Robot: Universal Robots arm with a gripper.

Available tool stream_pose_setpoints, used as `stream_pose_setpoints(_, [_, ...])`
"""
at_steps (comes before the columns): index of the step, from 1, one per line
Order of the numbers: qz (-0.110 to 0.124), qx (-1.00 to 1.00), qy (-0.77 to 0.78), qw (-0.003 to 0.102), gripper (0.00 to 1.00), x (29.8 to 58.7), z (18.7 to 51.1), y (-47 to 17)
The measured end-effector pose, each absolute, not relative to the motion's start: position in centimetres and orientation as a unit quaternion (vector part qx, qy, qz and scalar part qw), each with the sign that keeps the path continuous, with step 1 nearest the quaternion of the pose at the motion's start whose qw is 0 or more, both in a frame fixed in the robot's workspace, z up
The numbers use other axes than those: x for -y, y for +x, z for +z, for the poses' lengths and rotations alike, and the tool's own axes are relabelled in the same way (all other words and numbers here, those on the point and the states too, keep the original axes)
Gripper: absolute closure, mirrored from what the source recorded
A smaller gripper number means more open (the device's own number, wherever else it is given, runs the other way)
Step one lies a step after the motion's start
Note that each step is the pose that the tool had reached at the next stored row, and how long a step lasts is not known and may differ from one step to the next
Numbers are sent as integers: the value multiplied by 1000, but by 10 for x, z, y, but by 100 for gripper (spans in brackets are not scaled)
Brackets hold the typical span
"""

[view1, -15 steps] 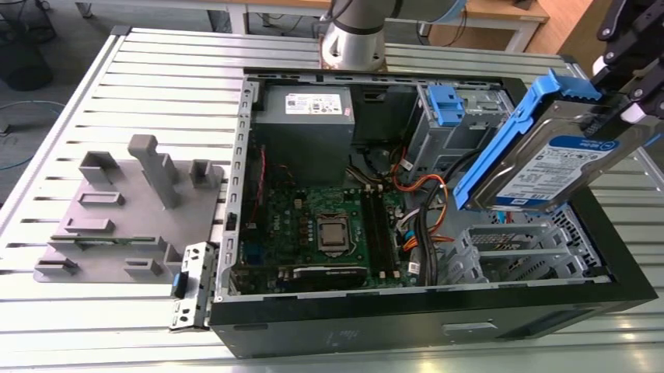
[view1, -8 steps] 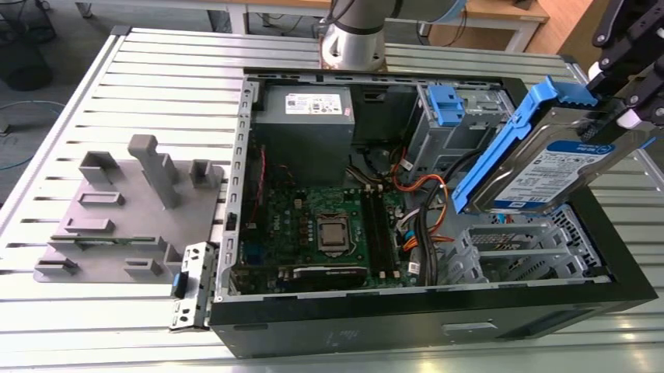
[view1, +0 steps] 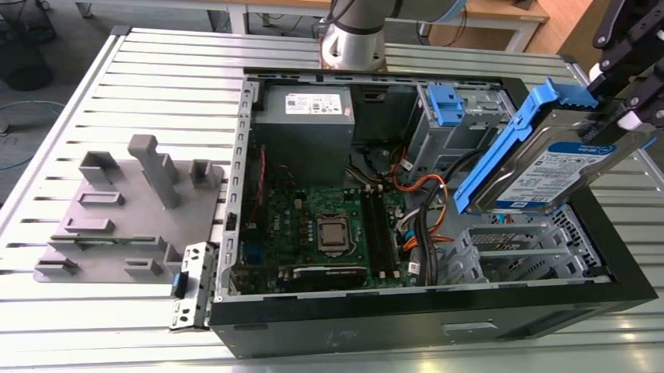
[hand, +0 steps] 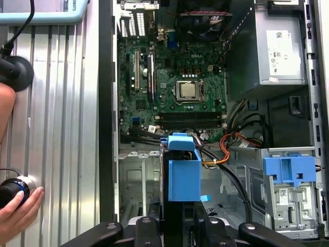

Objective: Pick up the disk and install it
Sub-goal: 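Pick up the disk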

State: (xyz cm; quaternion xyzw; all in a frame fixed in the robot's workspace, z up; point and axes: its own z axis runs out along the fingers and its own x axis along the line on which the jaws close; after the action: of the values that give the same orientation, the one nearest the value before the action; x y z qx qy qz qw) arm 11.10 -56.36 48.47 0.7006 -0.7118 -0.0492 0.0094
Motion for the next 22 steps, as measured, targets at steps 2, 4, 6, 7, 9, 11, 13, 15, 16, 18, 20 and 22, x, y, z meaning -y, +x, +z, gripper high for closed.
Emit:
stream_pose_setpoints(2, [-48, 711, 701, 8, 65, 564, 484, 111])
stream_pose_setpoints(4, [-47, 711, 702, 7, 65, 564, 484, 111])
stream_pose_setpoints(6, [-47, 711, 702, 7, 65, 564, 484, 111])
stream_pose_setpoints(7, [-47, 711, 702, 7, 65, 564, 484, 111])
stream_pose_setpoints(9, [-47, 711, 702, 7, 65, 564, 483, 111])
stream_pose_setpoints(11, [-47, 711, 702, 7, 65, 564, 483, 111])
stream_pose_setpoints(13, [-47, 711, 702, 7, 65, 564, 483, 111])
stream_pose_setpoints(15, [-47, 711, 702, 7, 65, 564, 483, 113])
stream_pose_setpoints(16, [-47, 711, 702, 7, 65, 564, 483, 114])
stream_pose_setpoints(18, [-47, 711, 702, 7, 65, 564, 483, 117])
stream_pose_setpoints(20, [-47, 711, 702, 7, 65, 564, 483, 120])
stream_pose_setpoints(22, [-47, 711, 702, 7, 65, 564, 483, 122])
